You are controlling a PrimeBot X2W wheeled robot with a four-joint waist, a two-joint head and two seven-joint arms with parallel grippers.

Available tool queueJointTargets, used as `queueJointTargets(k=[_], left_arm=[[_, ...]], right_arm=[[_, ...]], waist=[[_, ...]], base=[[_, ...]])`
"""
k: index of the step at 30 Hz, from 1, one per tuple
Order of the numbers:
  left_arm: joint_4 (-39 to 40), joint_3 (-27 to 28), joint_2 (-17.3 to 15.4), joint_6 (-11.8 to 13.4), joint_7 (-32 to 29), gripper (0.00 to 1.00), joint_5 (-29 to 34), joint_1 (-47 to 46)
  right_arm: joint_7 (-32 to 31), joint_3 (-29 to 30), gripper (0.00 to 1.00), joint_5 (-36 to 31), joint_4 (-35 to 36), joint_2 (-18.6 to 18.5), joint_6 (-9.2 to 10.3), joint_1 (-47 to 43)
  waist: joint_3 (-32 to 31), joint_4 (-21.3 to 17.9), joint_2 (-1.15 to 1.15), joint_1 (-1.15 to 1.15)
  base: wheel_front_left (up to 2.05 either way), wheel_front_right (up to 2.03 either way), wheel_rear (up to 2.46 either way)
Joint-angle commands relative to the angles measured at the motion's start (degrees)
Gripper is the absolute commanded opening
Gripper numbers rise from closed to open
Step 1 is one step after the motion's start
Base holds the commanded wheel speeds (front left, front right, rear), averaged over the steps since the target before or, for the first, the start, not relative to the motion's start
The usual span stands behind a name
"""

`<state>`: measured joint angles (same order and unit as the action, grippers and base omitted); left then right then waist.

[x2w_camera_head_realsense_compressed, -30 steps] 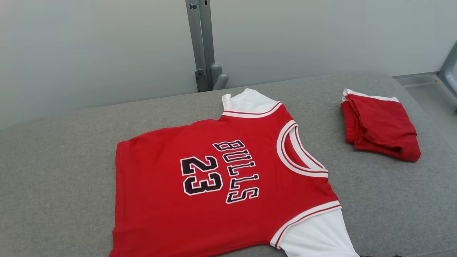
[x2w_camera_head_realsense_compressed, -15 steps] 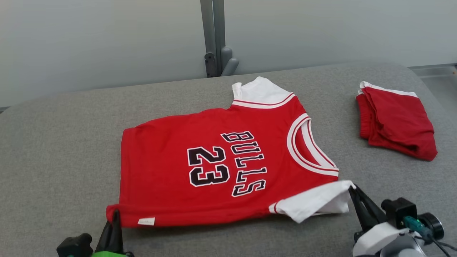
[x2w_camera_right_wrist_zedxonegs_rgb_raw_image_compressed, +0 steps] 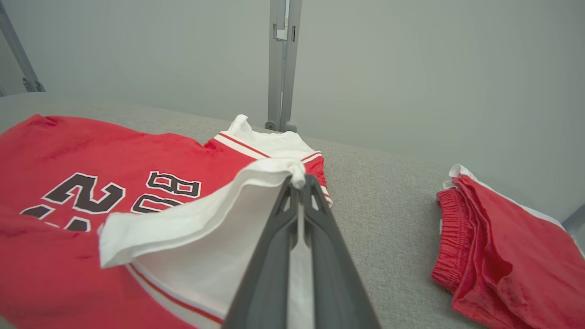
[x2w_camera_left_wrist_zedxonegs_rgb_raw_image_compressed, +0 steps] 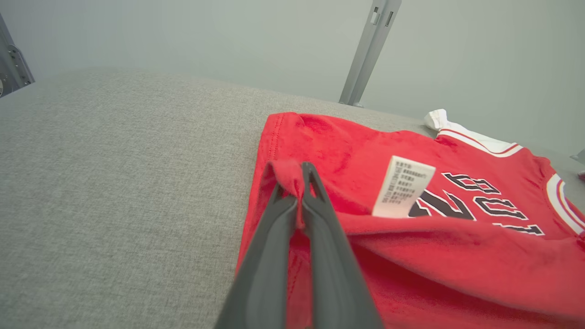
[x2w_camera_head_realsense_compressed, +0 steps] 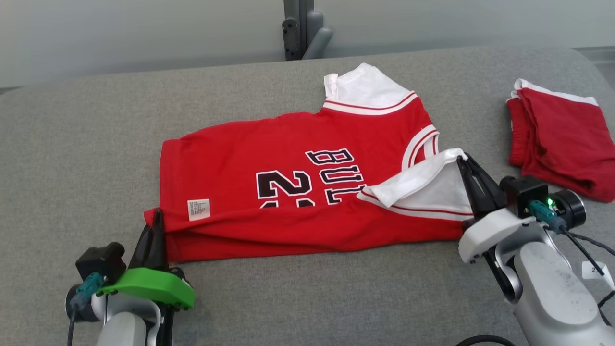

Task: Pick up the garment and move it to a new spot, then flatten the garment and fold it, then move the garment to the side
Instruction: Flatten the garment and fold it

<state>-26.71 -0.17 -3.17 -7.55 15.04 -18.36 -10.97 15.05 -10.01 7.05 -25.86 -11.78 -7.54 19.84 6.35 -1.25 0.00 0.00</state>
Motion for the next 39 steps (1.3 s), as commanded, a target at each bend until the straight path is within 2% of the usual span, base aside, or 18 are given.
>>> queueJointTargets(k=[1, 14, 33, 34, 35, 36, 39], left_arm=[[-1.0, -0.3, -0.4, 0.1, 0.2, 0.00, 0.5, -2.3], [-5.3, -2.0, -0.6, 0.1, 0.2, 0.00, 1.6, -10.5], [-7.6, -0.4, 0.0, 0.1, 0.2, 0.00, 3.4, -14.5], [-7.6, -0.3, 0.1, 0.1, 0.2, 0.04, 3.5, -14.6], [-7.6, -0.1, 0.1, 0.1, 0.2, 0.46, 3.5, -14.7], [-7.7, 0.4, 0.1, 0.1, 0.2, 1.00, 3.6, -14.7], [-7.3, 1.5, 0.1, 0.1, 0.2, 1.00, 4.5, -14.2]], right_arm=[[0.1, -0.1, 0.00, -0.5, -1.2, 0.0, 0.10, 2.4], [0.1, -0.5, 0.00, -2.9, -7.8, -0.7, 0.10, 12.3], [0.1, 2.6, 0.00, -5.7, -11.9, 0.0, 0.10, 16.6], [0.1, 3.2, 0.00, -6.0, -11.8, 0.2, 0.11, 17.0], [0.1, 3.9, 0.43, -6.4, -11.6, 0.4, 0.11, 17.2], [0.1, 4.6, 1.00, -6.6, -12.1, 0.7, 0.11, 17.0], [0.1, 6.2, 1.00, -7.7, -11.6, 1.4, 0.10, 16.1]], waist=[[3.4, 1.3, 0.00, 0.00], [9.4, 3.1, 0.00, 0.00], [12.7, 3.7, 0.00, 0.00], [12.8, 3.7, 0.00, 0.00], [12.9, 3.7, 0.00, 0.00], [12.8, 3.7, 0.00, 0.00], [12.4, 3.7, 0.00, 0.00]], base=[[0.00, 0.00, 0.00], [0.00, 0.00, 0.00], [0.00, 0.00, 0.00], [0.00, 0.00, 0.00], [0.00, 0.00, 0.00], [0.00, 0.00, 0.00], [0.00, 0.00, 0.00]])
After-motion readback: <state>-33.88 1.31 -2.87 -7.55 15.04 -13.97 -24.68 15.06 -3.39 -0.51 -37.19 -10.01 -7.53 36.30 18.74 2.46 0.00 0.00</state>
